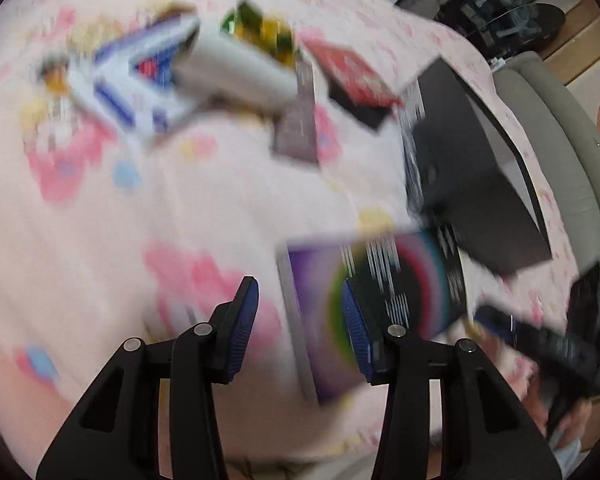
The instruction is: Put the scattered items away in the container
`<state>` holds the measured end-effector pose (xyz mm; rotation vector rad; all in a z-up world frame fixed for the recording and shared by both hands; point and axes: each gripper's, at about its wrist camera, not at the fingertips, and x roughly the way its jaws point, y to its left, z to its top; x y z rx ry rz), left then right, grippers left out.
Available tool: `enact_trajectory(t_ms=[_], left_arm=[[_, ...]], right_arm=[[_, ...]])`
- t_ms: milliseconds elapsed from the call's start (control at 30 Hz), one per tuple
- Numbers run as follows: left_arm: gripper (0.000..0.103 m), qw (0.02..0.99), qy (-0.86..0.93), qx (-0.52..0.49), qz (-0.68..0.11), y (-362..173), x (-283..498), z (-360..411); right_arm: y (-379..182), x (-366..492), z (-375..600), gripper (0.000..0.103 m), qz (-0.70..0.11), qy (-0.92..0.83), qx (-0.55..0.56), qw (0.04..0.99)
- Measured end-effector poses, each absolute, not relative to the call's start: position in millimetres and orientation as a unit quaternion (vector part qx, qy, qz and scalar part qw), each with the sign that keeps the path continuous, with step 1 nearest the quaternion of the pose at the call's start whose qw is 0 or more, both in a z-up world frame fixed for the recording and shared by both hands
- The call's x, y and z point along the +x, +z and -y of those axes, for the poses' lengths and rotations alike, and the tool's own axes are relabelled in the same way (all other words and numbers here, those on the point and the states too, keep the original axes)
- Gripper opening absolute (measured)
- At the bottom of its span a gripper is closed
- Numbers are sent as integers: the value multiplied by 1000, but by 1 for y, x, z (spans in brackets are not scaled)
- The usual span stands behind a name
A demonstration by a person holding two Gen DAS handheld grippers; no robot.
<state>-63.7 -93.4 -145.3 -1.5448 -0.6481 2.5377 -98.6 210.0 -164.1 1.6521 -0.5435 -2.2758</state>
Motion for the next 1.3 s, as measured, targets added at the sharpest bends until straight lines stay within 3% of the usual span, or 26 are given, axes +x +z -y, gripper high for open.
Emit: enact_trajectory(t_ms=[300, 667, 1133, 1300], left_arm=[[44, 78, 831, -525, 164, -162, -94, 70], [44, 139, 787, -568, 196, -172, -29, 46], [46, 151, 792, -559, 196, -172, -43, 20], [44, 199, 763, -576, 214, -176, -29, 6]], right_arm=[[-193, -78, -169, 44, 163, -755, 599, 211], [-176, -89, -192, 47, 189, -781, 566, 187], [-190, -74, -172, 49, 149, -769, 588, 202], [-178, -83, -199, 49, 184, -787, 560, 183]])
